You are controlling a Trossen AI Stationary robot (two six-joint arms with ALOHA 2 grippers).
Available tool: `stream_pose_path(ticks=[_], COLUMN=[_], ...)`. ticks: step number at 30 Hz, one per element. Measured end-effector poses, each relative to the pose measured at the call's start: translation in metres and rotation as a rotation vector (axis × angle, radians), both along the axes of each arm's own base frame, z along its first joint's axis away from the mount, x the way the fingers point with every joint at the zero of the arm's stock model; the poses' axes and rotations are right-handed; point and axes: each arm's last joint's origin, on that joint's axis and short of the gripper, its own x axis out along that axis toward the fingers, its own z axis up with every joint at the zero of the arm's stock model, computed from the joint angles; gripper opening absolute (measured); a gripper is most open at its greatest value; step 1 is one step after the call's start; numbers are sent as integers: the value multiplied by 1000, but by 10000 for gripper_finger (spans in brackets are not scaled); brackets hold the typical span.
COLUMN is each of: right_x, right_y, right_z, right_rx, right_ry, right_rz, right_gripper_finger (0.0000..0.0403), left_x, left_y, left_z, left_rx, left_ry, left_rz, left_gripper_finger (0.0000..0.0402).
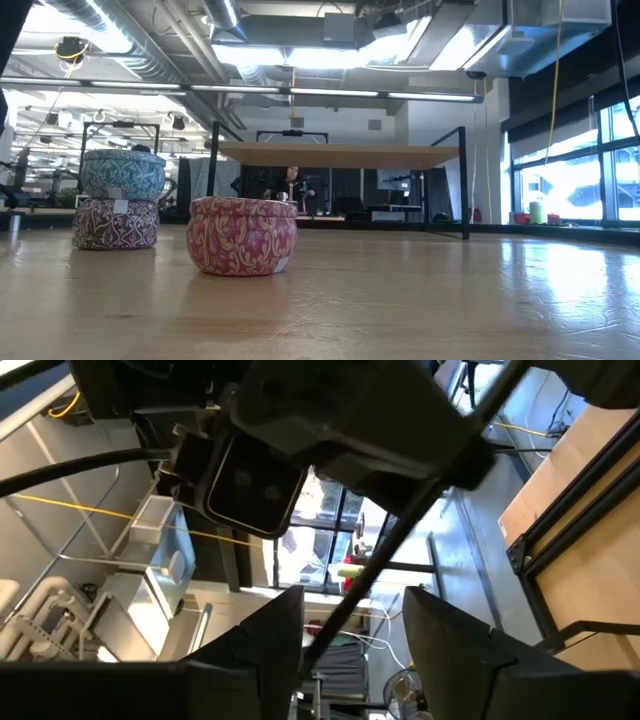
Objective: Pick & Place candle stick holders
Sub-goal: Put the black candle holder on the shelf
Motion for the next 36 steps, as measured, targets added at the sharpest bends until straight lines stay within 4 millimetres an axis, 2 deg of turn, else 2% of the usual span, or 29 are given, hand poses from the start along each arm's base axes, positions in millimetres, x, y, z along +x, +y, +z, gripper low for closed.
stream_pose_path(ticks=[5, 10, 13, 17, 21, 25, 30, 36], right_x=[4, 4, 3, 3, 1, -3, -16, -31], right_y=[3, 3, 2, 1, 0, -2, -6, -9], right_z=[-2, -2, -1, 1, 8, 21, 44, 67], right_rx=[-1, -10, -24, -49, -97, -191, -331, -542], right_ry=[6, 6, 1, -32, -107, -259, -500, -748], right_rz=[13, 5, 2, -10, -18, -43, -113, -142], right_gripper_finger=[6, 6, 6, 22, 53, 74, 80, 81], left_x=[0, -1, -2, -3, -4, -6, -11, -8], left_y=[1, 1, 1, 0, -2, -4, -4, 2], left_z=[0, 1, 1, -2, -3, 2, 10, 12], left_rx=[0, -15, -32, -35, -65, -246, -518, -941], left_ry=[0, -18, -33, -10, -38, -210, -425, -597], left_rz=[12, 53, 74, 151, 189, 198, 144, -78], left_gripper_finger=[165, 144, 111, 25, 11, 9, 9, 9])
